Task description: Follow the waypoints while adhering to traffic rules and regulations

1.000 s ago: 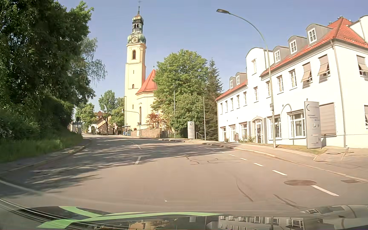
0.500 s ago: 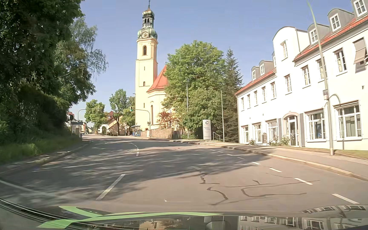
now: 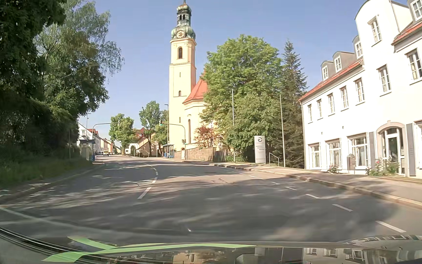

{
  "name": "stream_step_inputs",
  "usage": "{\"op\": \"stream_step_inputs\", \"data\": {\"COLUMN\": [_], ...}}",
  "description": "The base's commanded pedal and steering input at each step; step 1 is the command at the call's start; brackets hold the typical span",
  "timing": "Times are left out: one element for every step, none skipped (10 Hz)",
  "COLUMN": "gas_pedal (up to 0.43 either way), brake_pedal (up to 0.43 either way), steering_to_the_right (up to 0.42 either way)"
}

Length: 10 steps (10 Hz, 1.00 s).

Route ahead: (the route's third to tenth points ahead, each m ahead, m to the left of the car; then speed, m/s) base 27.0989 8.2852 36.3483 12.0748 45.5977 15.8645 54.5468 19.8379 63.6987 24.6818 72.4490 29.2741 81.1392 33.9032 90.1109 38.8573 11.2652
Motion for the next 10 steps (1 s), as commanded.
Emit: {"op": "stream_step_inputs", "data": {"gas_pedal": [0.13,0.13,0.13,0.13,0.13,0.13,0.13,0.13,0.13,0.13], "brake_pedal": [0.0,0.0,0.0,0.0,0.0,0.0,0.0,0.0,0.0,0.0], "steering_to_the_right": [-0.057,-0.058,-0.059,-0.06,-0.061,-0.063,-0.065,-0.065,-0.065,-0.065]}}
